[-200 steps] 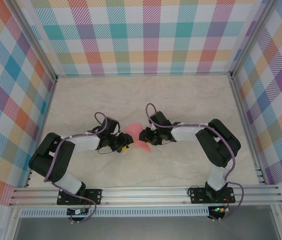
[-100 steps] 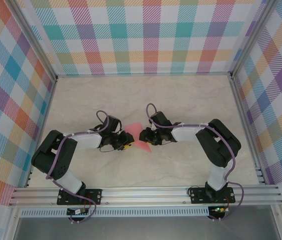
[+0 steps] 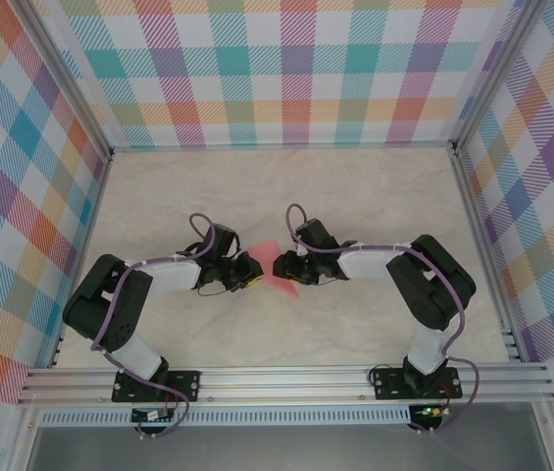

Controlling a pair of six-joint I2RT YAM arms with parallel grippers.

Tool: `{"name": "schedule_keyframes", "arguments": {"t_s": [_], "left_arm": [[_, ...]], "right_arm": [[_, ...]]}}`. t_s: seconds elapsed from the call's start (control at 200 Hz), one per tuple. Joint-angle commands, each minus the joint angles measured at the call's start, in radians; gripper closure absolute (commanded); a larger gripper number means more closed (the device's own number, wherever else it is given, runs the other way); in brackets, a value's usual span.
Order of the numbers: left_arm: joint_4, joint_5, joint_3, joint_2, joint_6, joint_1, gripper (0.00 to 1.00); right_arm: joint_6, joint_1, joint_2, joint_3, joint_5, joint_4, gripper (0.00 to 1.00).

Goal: Fold a paper plane with a square sheet of paper (pick it up from the middle)
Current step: Fold the wing for the fifth time at the center of the table.

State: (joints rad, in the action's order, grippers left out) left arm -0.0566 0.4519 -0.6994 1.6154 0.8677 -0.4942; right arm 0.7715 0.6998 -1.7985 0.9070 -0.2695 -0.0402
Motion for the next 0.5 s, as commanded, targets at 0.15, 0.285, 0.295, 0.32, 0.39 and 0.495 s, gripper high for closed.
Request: {"name": "schedule_keyframes", "arguments": {"t_s": [0.15, 0.285, 0.295, 0.32, 0.39, 0.495], "left_arm": [[0.028, -0.033, -0.029, -0.013, 0.004, -0.020, 0.93], [0.055, -0.055, -0.041, -0.030, 0.021, -0.030, 0.94], [0.056, -0.057, -0.041, -0.032, 0.022, -0.030, 0.94], [0.060, -0.060, -0.044, -0.035, 0.027, -0.032, 0.94], [0.070, -0.067, -0.047, -0.043, 0.042, -0.032, 0.93], [0.074, -0.070, -0.054, -0.055, 0.059, -0.035, 0.94]], "right_arm": [[-0.273, 0.000, 0.105, -0.040, 0.116, -0.028, 0.45], [-0.417, 0.030, 0.172, -0.105, 0.199, -0.094, 0.39], [-0.428, 0.033, 0.178, -0.110, 0.203, -0.099, 0.38], [-0.457, 0.041, 0.187, -0.121, 0.211, -0.103, 0.37], [-0.550, 0.074, 0.204, -0.146, 0.257, -0.119, 0.33], [-0.690, 0.157, 0.213, -0.199, 0.372, -0.200, 0.30]]}}
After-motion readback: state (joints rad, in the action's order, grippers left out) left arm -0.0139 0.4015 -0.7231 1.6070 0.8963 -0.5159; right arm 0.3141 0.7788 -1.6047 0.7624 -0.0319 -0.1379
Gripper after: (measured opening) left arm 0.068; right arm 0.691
